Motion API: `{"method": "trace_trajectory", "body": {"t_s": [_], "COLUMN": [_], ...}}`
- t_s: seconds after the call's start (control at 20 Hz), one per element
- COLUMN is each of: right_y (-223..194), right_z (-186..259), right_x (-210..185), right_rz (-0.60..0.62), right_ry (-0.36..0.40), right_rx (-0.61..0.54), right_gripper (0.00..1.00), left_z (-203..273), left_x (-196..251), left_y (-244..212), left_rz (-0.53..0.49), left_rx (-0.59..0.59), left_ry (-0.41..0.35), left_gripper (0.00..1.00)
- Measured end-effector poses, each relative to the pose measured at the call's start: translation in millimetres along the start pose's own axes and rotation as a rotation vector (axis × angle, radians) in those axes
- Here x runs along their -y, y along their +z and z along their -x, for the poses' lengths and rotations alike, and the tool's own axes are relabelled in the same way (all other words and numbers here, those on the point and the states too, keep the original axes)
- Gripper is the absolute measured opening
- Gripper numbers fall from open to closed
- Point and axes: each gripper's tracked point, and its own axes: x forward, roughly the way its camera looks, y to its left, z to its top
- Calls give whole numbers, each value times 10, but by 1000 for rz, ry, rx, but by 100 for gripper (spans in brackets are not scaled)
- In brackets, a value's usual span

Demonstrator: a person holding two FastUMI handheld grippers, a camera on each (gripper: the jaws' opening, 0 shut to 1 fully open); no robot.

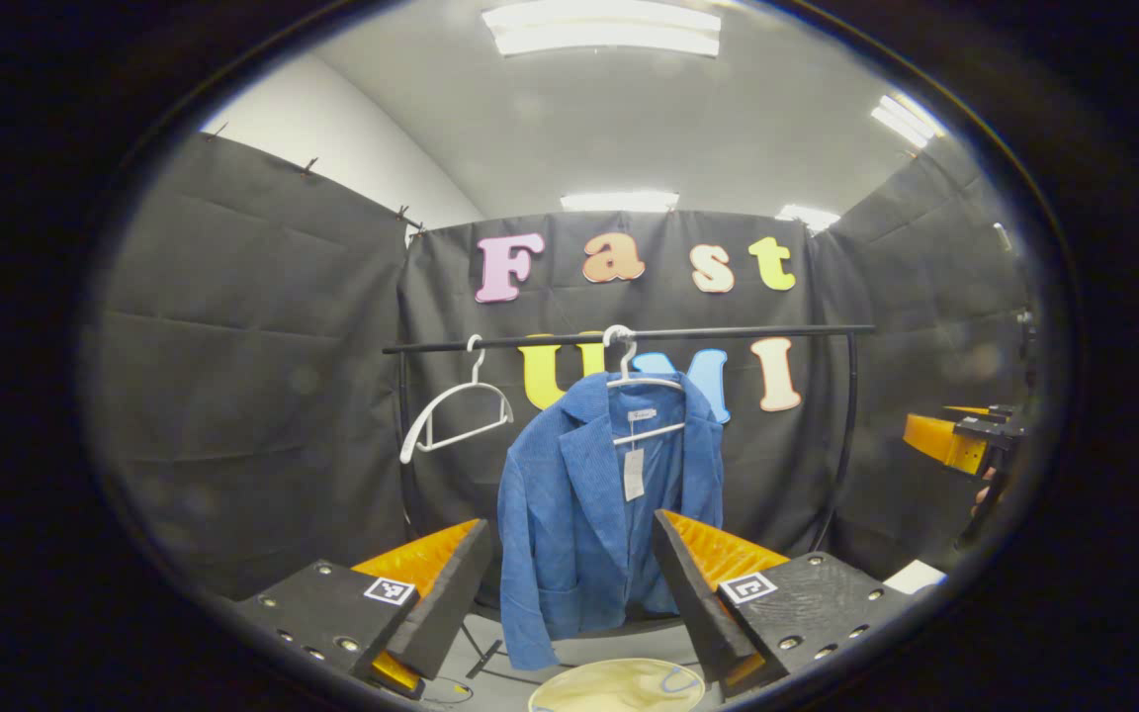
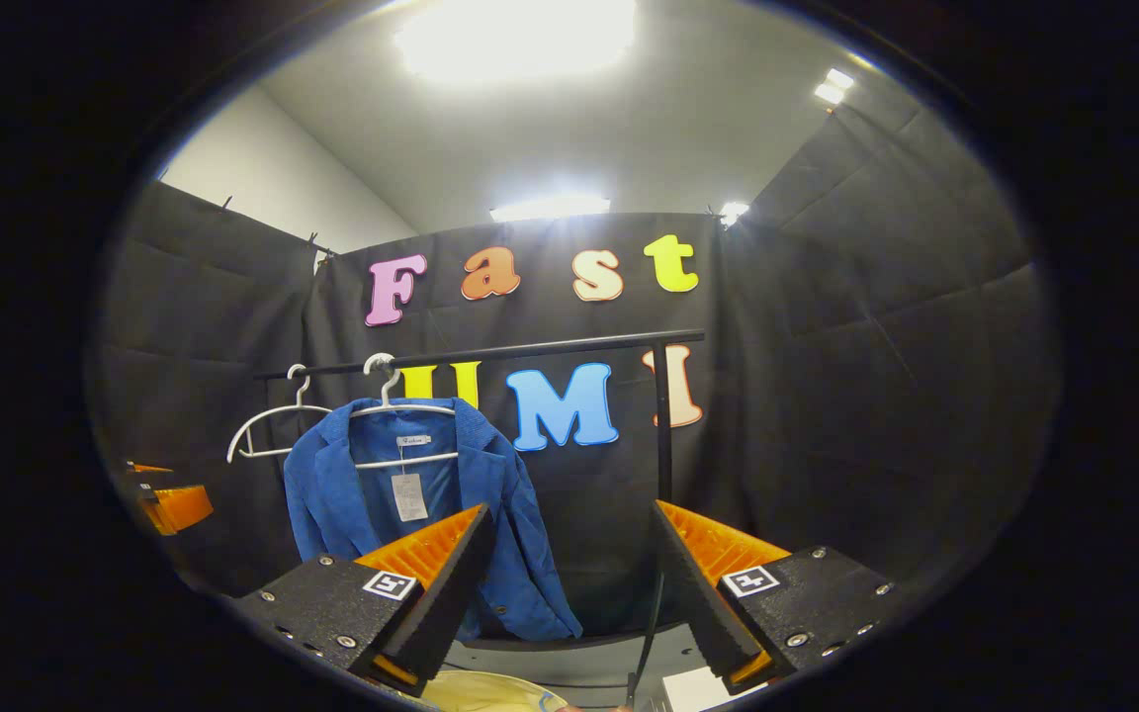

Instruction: Grasp the clothes on the hanger with both hands and then place them into the laundry hamper below.

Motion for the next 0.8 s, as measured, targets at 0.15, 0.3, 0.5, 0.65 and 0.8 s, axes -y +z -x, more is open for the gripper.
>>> {"method": "trace_trajectory", "body": {"t_s": [0.15, 0.3, 0.5, 0.65, 0.8], "right_y": [3, -26, -109, -318, -546], "right_z": [-399, -736, -1172, -1516, -1852], "right_x": [-81, -215, -408, -600, -780], "right_rz": [8, -6, -30, -69, -87], "right_ry": [44, 104, 187, 254, 303], "right_rx": [2, -15, -41, -110, -179], "right_gripper": [96, 96, 95, 95, 94], "left_z": [-236, -497, -898, -1231, -1528], "left_x": [92, 141, 208, 228, 253], "left_y": [39, 70, 81, 53, -34], "left_rz": [5, 10, 24, 4, 5], "left_rx": [3, -2, -14, -19, -26], "left_ry": [25, 68, 125, 167, 197], "left_gripper": [94, 94, 94, 94, 94]}}
